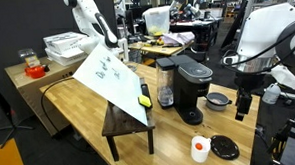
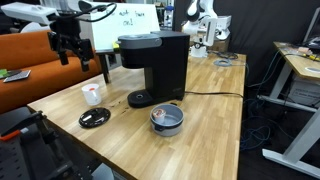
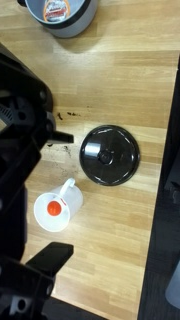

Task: Put the lid on the pot

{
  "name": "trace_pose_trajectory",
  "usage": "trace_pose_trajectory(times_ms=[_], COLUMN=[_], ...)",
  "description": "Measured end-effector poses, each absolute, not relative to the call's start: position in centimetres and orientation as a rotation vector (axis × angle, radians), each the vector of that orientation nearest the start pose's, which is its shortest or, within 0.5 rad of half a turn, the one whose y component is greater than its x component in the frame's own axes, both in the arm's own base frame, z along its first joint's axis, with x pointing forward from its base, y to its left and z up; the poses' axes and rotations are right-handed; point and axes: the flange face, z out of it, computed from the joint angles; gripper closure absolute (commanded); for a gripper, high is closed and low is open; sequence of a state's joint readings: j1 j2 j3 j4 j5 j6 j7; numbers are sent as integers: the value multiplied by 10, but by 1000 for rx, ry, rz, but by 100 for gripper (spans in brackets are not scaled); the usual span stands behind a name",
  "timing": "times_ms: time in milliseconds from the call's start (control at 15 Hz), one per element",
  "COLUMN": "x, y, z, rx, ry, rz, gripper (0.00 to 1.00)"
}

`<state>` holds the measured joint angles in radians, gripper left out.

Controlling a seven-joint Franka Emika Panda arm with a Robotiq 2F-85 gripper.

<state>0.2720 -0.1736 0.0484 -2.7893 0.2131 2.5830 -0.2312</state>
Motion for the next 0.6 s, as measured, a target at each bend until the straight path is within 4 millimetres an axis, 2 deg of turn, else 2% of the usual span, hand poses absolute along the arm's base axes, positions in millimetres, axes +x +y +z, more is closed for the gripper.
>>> trace_pose_trajectory(times_ms=[333, 600], x=[357, 359], y=[106, 97], z=[221, 196], rx=[-2915, -2880], ry=[-443, -427], rz=[77, 90], gripper=[0, 0])
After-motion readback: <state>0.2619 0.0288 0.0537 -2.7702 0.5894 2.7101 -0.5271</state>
